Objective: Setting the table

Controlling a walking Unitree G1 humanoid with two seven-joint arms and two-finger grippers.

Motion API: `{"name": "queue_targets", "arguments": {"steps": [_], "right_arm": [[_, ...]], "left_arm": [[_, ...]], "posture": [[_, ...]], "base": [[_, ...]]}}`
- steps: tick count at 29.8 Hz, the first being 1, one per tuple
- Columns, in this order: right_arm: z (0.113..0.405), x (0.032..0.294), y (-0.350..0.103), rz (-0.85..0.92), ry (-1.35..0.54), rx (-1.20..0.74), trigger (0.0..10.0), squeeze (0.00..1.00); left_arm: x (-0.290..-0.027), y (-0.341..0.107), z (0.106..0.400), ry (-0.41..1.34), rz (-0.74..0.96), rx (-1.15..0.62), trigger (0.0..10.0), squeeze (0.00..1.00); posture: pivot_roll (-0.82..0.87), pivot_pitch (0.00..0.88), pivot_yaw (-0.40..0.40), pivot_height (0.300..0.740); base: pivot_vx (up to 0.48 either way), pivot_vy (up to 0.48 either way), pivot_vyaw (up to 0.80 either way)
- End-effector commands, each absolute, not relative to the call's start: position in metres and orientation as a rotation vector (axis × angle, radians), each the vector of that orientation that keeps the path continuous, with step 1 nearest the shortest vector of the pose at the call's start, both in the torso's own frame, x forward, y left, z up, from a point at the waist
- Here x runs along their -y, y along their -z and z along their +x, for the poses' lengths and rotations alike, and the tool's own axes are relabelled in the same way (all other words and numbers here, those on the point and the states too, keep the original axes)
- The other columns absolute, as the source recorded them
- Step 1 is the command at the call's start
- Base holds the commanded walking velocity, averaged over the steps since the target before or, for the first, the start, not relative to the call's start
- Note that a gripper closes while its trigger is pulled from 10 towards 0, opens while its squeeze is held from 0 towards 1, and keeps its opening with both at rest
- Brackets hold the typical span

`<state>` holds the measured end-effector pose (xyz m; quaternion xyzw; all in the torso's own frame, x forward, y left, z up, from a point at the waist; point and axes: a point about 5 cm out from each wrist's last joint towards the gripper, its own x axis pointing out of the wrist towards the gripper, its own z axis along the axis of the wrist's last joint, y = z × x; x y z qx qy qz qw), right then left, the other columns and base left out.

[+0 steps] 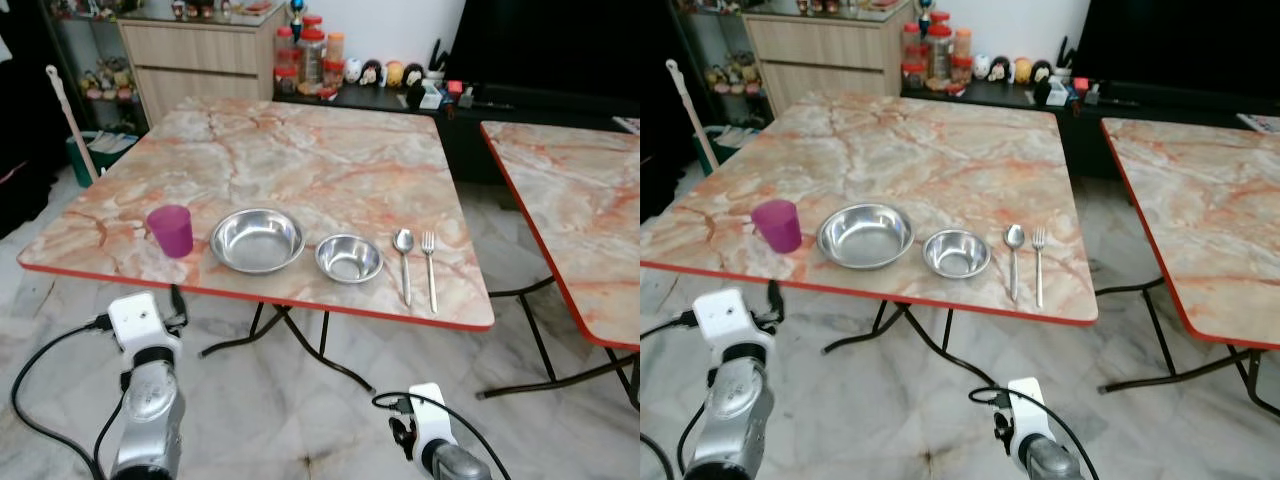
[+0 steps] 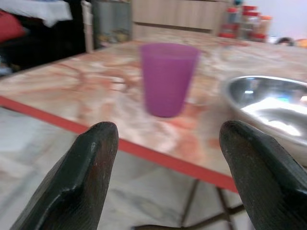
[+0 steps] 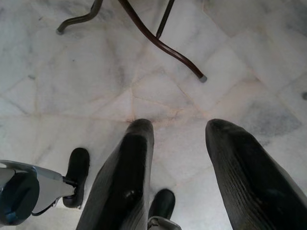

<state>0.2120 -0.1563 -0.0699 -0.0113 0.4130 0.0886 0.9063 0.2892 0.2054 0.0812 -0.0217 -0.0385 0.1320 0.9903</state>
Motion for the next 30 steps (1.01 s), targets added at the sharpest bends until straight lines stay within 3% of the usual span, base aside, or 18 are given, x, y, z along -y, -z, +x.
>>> {"name": "queue_targets", "arguments": {"steps": [1, 8, 15, 30], "right_arm": [[0.212, 0.159, 0.070, -0.034, -0.182, -0.855, 10.0, 0.00], [0.215, 0.158, 0.068, -0.013, -0.163, -0.839, 10.0, 0.00], [0.210, 0.169, 0.070, -0.012, -0.091, -0.851, 10.0, 0.00], [0.170, 0.207, 0.085, 0.003, 0.076, -0.922, 10.0, 0.00]], "left_arm": [[-0.192, -0.082, 0.296, -0.186, -0.064, 0.060, 10.0, 0.00], [-0.182, -0.087, 0.303, -0.203, -0.136, 0.050, 10.0, 0.00], [-0.180, -0.098, 0.316, -0.176, -0.136, 0.069, 10.0, 0.00], [-0.179, -0.105, 0.318, -0.163, -0.160, 0.085, 10.0, 0.00]], "posture": [[0.12, 0.000, -0.060, 0.732], [0.10, 0.000, -0.051, 0.732], [0.09, 0.000, -0.055, 0.732], [0.06, 0.000, -0.043, 0.732]], "base": [[0.000, 0.000, 0.00], [0.000, 0.000, 0.00], [0.290, 0.000, 0.00], [0.332, 0.000, 0.00]]}}
